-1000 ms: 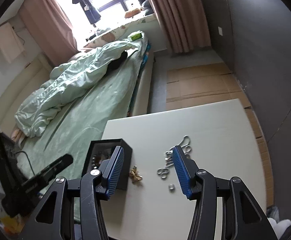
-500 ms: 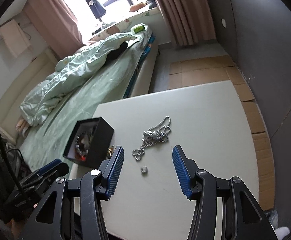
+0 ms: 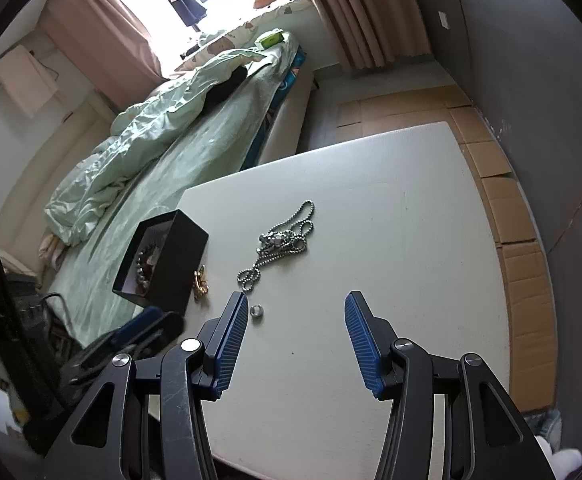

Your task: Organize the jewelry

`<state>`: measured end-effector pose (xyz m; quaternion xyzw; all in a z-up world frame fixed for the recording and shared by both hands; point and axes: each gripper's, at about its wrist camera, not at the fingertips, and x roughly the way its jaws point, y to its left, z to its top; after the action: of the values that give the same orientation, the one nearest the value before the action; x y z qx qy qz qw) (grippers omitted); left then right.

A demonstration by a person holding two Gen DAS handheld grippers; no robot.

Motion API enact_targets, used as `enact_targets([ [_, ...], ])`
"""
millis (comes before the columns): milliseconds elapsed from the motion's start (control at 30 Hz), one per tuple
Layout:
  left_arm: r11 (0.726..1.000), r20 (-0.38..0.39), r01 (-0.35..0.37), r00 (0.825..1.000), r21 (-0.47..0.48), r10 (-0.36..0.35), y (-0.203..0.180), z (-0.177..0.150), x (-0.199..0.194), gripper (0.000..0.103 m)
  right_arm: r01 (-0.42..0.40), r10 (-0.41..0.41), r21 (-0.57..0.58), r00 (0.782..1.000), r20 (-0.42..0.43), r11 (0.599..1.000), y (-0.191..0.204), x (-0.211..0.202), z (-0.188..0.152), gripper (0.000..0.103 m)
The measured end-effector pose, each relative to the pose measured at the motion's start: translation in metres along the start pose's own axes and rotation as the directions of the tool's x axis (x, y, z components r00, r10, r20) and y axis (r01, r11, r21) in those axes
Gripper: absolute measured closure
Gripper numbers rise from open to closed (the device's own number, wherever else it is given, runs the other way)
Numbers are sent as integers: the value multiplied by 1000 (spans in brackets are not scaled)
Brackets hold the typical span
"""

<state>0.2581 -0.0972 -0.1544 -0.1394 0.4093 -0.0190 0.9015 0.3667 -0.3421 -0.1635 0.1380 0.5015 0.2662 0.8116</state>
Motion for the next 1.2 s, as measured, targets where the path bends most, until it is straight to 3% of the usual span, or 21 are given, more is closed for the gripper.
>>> enact_targets([
  [233, 996, -12, -78, 997, -42, 78, 18, 2, 20, 45, -1, 1, 40, 1000, -4, 999, -12, 1, 2, 52],
  [333, 996, -11, -69, 998, -64, 69, 23, 3, 24, 46, -7, 7, 40, 1000, 0, 999, -12, 1, 4, 52],
  [467, 989, -22, -137, 990, -55, 136, 20, 6, 31, 46, -7, 8, 33, 1000, -15, 999, -9, 7, 4, 52],
  [767, 949, -54, -308, 951, -67, 305, 10, 11, 48, 48, -14, 15, 29, 1000, -21, 999, -6, 10, 5, 52],
  [867, 935, -60, -345, 938, -80, 340, 11, 12, 49, 56, -15, 16, 36, 1000, -22, 999, -6, 10, 4, 52],
  [967, 919, -69, -383, 923, -93, 378, 15, 13, 48, 75, -13, 14, 30, 999, -31, 999, -5, 12, 3, 52],
  [1000, 914, -75, -395, 918, -92, 389, 18, 14, 48, 86, -12, 13, 27, 999, -38, 1000, -5, 13, 3, 52],
  [1100, 928, -83, -358, 933, -106, 350, 24, 14, 45, 90, 5, -5, 10, 997, -71, 1000, -3, 21, 1, 52],
  [1200, 942, -83, -310, 950, -127, 301, 30, 10, 39, 101, 21, -23, -21, 995, -102, 1000, 3, 29, -2, 52],
])
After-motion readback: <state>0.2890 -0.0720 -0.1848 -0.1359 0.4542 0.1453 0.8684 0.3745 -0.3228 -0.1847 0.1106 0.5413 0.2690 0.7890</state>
